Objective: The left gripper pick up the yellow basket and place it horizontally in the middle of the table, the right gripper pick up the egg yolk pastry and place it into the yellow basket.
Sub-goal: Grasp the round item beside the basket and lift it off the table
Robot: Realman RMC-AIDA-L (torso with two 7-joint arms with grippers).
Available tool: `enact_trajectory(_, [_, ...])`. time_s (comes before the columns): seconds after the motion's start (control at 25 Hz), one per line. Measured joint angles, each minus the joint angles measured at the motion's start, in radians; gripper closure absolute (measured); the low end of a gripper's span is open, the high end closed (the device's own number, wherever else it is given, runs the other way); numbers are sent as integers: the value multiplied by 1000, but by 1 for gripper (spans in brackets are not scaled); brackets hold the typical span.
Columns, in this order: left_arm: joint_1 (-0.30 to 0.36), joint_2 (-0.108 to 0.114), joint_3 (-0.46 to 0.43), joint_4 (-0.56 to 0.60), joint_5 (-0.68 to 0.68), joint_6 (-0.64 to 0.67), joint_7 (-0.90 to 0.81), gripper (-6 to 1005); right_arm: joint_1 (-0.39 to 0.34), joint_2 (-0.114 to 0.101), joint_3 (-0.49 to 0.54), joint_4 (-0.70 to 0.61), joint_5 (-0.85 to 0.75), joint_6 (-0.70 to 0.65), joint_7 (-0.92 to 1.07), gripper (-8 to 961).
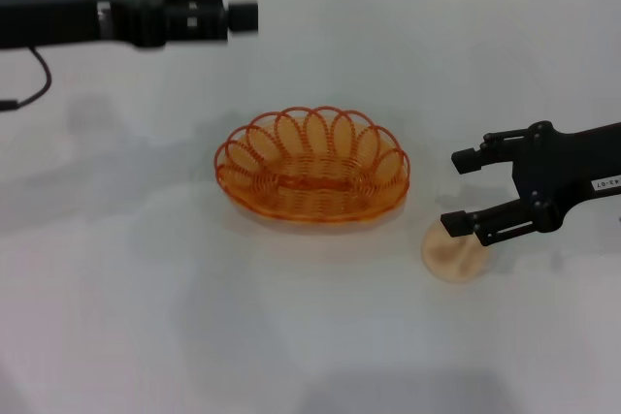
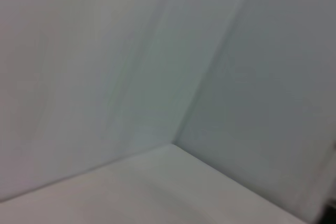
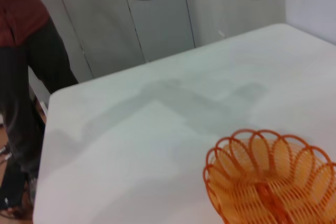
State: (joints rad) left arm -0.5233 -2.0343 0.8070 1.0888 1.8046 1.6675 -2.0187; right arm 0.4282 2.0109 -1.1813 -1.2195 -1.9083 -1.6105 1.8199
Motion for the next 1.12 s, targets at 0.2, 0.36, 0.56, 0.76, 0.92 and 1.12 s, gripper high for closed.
enact_trajectory(0.2, [29, 5, -2, 37, 4, 109, 70, 114, 2, 2, -15, -17, -55, 4, 1, 114])
enact_trajectory(0.36, [66, 4, 0, 47, 6, 177, 143, 113, 2, 2, -64, -41, -128, 17, 15, 117])
enact_trajectory(0.56, [98, -10, 0, 79, -9, 235, 201, 113, 7, 2, -131, -70, -210, 59, 47, 135])
enact_trajectory(0.76, [104, -16, -3, 86, -22, 240, 199, 114, 25, 3, -143, -77, -258, 66, 68, 152])
enact_trajectory(0.92, [105, -19, -3, 86, -31, 239, 194, 114, 30, 3, -147, -76, -261, 65, 70, 166])
enact_trajectory(1.12, [105, -20, -5, 85, -41, 239, 189, 114, 30, 4, -162, -66, -262, 76, 69, 183])
